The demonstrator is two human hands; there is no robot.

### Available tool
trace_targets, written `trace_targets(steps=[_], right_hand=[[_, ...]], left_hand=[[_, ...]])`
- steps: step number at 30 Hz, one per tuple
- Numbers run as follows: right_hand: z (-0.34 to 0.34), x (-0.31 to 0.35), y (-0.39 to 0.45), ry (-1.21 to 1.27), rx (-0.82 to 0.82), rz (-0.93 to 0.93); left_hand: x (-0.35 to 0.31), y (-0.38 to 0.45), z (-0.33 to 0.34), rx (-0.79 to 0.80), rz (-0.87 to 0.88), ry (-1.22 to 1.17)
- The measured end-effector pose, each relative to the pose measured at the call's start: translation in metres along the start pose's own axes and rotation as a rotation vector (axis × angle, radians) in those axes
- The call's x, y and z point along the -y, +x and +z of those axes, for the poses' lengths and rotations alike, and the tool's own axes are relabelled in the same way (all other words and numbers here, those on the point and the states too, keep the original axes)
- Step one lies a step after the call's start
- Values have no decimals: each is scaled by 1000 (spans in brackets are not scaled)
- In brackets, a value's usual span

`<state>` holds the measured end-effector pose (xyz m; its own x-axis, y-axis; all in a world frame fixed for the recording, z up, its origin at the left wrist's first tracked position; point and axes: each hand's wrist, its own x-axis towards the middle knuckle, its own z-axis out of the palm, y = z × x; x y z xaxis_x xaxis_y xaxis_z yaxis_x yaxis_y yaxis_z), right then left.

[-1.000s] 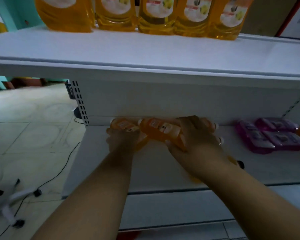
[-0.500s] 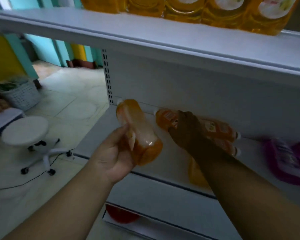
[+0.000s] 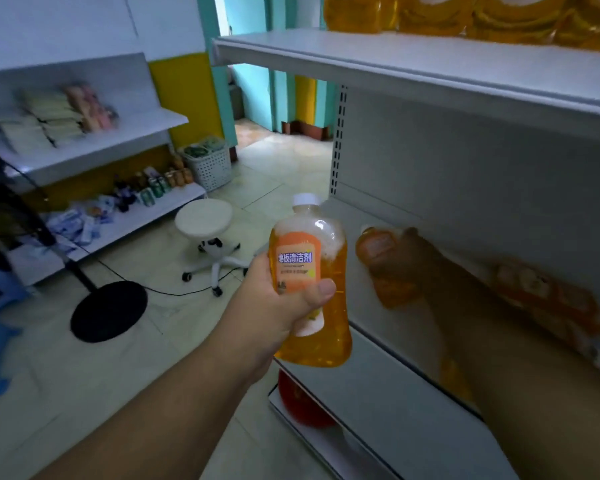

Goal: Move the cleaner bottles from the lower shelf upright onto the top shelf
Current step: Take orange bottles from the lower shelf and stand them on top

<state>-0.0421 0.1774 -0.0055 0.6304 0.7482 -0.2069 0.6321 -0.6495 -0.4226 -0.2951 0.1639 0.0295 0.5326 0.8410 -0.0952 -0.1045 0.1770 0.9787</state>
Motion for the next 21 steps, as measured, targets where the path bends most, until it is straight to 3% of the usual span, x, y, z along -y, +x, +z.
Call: trace_targets(steps=[6,10,15,21], right_hand=[[23,53,-52,150,-82,-211],[31,98,-97,410,-232,-387],[34,147,-155,697,-387,-454],[15,187,-206,695,-658,-538]], left_hand=[[-16,-17,-43,-29,44,52],[-39,-25,-78,14,118,79],[-76,-40,-136,91,256,72],[-118,-46,-174,174,336,95]])
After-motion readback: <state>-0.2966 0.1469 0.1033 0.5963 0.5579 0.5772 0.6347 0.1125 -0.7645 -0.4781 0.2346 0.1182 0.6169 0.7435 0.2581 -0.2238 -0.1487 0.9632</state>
